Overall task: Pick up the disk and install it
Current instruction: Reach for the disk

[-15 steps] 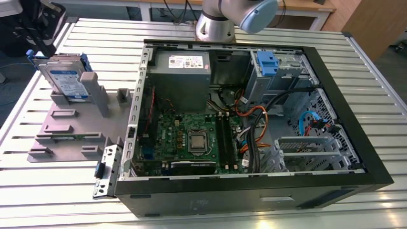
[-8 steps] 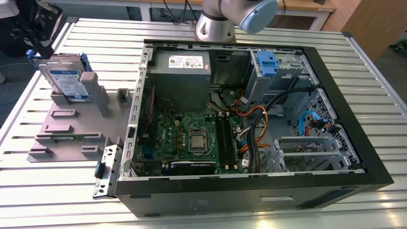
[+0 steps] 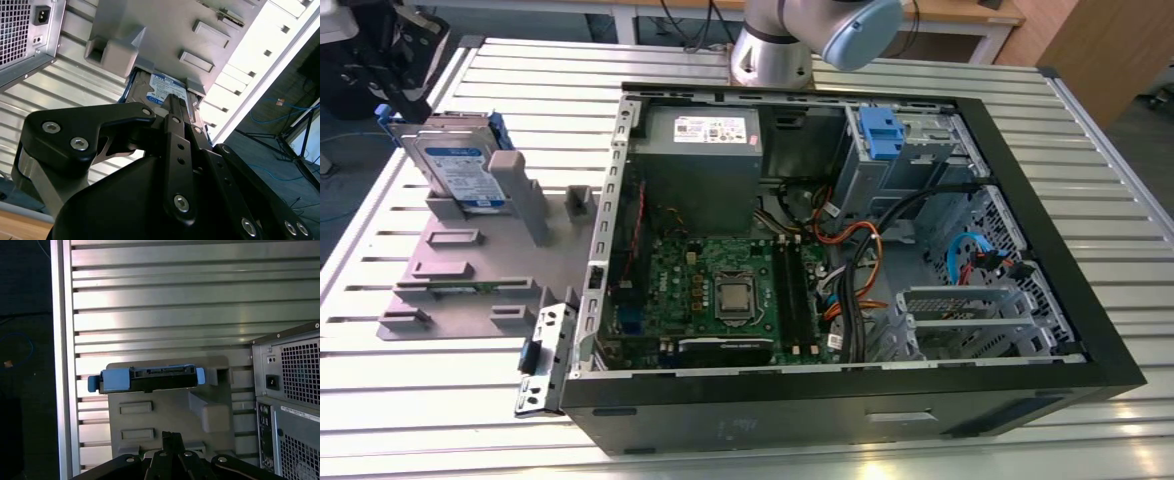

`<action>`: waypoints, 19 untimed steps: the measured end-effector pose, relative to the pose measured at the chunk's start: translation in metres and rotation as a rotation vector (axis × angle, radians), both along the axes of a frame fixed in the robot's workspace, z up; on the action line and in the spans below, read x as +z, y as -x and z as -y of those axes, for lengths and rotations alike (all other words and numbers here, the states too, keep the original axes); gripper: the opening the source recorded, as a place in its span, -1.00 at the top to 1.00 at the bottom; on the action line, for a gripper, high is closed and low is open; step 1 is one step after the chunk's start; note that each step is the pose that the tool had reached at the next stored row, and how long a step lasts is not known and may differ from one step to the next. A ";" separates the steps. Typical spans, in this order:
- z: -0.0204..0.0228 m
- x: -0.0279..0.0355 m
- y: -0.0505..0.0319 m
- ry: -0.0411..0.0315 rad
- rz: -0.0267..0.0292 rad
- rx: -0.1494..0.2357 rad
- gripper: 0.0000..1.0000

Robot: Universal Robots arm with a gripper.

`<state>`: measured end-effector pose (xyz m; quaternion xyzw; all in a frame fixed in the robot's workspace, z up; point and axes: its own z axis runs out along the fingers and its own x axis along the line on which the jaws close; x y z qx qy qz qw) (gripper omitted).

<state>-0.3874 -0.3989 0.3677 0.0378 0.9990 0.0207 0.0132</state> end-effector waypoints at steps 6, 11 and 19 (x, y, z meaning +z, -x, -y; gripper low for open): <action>0.0000 -0.0031 0.0017 0.0005 -0.0002 0.000 0.80; 0.0000 -0.0059 0.0033 0.0005 0.0000 0.000 0.80; 0.0000 -0.0107 0.0043 0.0013 -0.0001 0.000 0.80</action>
